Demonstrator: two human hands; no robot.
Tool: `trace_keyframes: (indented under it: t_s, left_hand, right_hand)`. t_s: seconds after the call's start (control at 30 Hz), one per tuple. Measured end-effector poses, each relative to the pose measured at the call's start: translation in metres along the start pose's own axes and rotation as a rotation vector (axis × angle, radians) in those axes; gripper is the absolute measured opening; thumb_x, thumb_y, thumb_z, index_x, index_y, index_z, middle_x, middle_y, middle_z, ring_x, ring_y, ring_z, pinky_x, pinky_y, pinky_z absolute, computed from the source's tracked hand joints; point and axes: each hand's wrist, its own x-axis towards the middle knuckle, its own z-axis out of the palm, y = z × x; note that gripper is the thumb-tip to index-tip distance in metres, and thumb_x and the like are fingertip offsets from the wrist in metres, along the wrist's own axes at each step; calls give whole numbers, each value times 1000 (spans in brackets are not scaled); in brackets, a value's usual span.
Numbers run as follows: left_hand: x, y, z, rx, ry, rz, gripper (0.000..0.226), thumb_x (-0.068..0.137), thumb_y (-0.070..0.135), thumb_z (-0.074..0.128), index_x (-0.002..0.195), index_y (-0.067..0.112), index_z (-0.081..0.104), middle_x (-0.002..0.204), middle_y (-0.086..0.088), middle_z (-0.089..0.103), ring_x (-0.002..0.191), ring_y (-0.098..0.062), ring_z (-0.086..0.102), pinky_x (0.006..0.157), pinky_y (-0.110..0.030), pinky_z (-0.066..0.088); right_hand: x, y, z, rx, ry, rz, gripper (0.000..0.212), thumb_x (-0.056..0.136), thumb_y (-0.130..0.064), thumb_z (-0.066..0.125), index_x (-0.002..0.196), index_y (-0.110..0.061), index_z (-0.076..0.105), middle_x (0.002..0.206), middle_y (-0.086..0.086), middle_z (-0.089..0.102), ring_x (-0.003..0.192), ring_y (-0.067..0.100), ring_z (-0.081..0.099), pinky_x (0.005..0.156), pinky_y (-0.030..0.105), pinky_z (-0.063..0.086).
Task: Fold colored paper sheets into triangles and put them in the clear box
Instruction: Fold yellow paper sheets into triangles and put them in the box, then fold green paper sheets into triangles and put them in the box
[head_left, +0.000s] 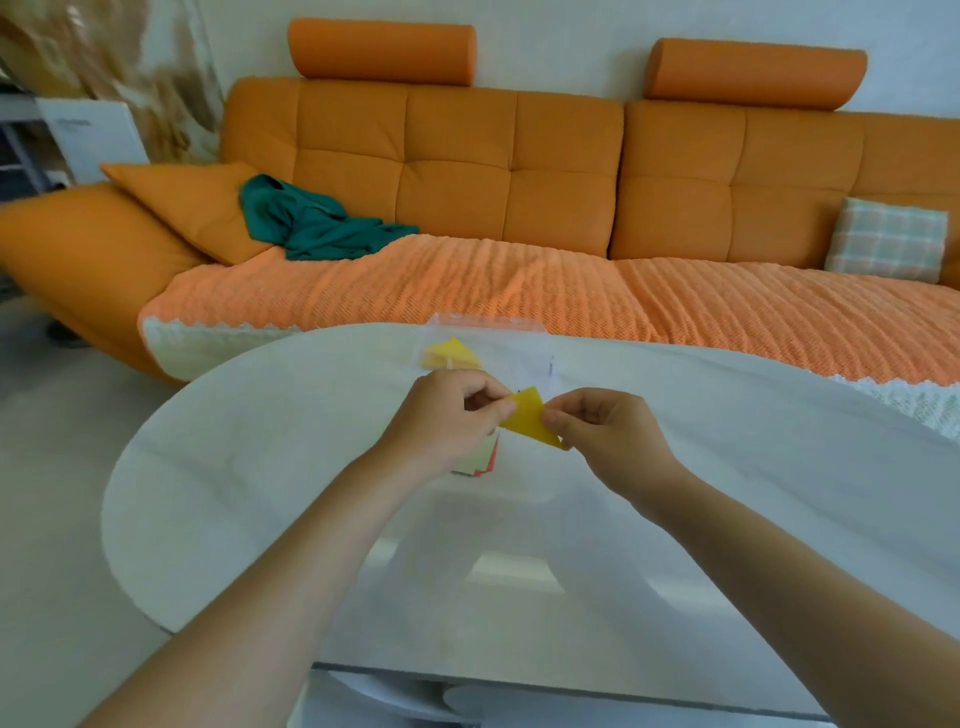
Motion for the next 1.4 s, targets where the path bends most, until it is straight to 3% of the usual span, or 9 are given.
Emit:
trace_keyframes:
  t_s: [0.2,0.27,0.37,0.53,0.67,0.87,1.13,1.27,1.4]
  left_hand:
    - [21,-41,-34,220,53,-21,12,90,23,68,79,22,72,72,9,66,66,-4,56,67,-25,45]
    - [29,-57,-42,280,86,-17,8,93,18,64,94,19,72,91,4,68,87,-14,61,80,-31,50]
    - [38,-69,-45,399,80,-6,32,96,20,60,128,19,61,127,-2,56,123,-20,46,102,-36,42]
    - [52,-82,-39,299,70,-71,49,96,24,60,144,26,48,156,-2,25,141,-22,31,111,-39,37]
    - [59,-88,-35,193,58,-160,50,97,25,57,145,20,45,151,0,35,132,-20,47,108,-30,37]
    - [64,-94,-34,223,38,-224,60,99,31,54,153,15,33,154,-4,36,136,-21,43,109,-34,36]
    - [62,-94,-31,237,28,-212,60,100,32,53,154,17,31,152,-2,35,133,-21,45,106,-34,38]
    - [61,-92,-31,225,26,-194,58,100,29,53,152,16,33,151,-3,37,131,-21,46,101,-30,38]
    - [59,-91,-33,242,15,-172,53,99,28,54,149,17,38,146,-3,41,128,-21,47,96,-27,37]
  right_hand:
    - [58,-18,29,-177,-14,-43,12,93,-20,67,82,-20,73,70,-5,67,51,3,50,46,17,39]
    - [84,-24,35,-202,31,-50,13,93,-21,66,82,-22,72,71,-4,65,59,10,53,51,22,41]
    - [123,-30,44,-217,84,-52,12,94,-22,66,85,-19,72,68,-3,60,59,14,51,51,24,40]
    - [174,-29,67,-332,72,-17,11,94,-25,67,95,-17,74,74,-1,63,58,14,51,49,23,38]
    - [200,-24,81,-409,-20,64,12,94,-23,67,95,-12,72,79,5,62,62,15,53,53,25,44]
    - [216,-15,95,-560,-144,98,21,91,-26,71,103,-9,75,93,8,70,82,24,65,78,38,58]
    - [212,-19,101,-714,-189,57,27,95,-23,62,113,-7,73,117,14,71,108,29,66,88,37,55]
    - [206,-13,106,-608,-165,28,23,98,-24,61,110,-11,76,108,7,74,81,17,65,68,31,55]
    - [198,-13,106,-564,-167,-6,22,99,-25,58,111,-18,76,109,0,74,93,20,68,77,32,58]
